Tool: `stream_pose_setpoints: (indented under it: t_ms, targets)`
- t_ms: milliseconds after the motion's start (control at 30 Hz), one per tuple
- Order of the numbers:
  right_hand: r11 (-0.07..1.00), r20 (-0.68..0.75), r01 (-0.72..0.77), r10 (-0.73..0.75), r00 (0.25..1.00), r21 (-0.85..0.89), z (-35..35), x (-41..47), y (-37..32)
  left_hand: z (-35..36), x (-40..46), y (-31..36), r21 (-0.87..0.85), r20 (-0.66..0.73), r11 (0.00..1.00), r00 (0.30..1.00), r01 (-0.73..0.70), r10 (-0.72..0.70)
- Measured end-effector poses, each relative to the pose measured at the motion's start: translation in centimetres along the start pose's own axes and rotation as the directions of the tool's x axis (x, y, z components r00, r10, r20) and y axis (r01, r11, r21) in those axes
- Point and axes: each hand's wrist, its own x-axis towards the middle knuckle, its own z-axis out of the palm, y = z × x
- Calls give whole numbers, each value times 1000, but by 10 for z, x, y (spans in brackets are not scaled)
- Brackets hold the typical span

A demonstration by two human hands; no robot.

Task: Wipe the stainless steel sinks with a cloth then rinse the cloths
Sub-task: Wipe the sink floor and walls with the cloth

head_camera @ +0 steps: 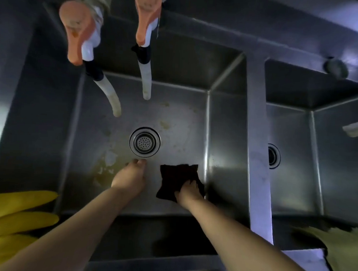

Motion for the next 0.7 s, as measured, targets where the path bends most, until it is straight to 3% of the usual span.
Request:
stream_pose_setpoints:
  t_ms: [67, 133, 267, 467, 700]
  targets:
    - [995, -38, -62, 65, 997, 79, 14, 20, -9, 3, 8, -5, 71, -16, 997, 1000, 7, -6]
    - [980, -171, -70, 102, 980, 187, 26, 38, -19, 8, 19, -9, 161, -52, 987, 998, -8, 16]
    - [941, -445, -22, 181, 877, 338, 12, 83, -30, 19, 40, -17, 299, -121, 954, 992, -1, 39]
    - [957, -661, 26, 180, 728, 290, -40, 136, -55, 32, 72, -30, 616, -43, 787, 999, 46, -24]
    - [993, -822, 102, -4, 569, 66, -125, 185, -73, 41, 88, -35, 660, -50, 749, 998, 60, -36]
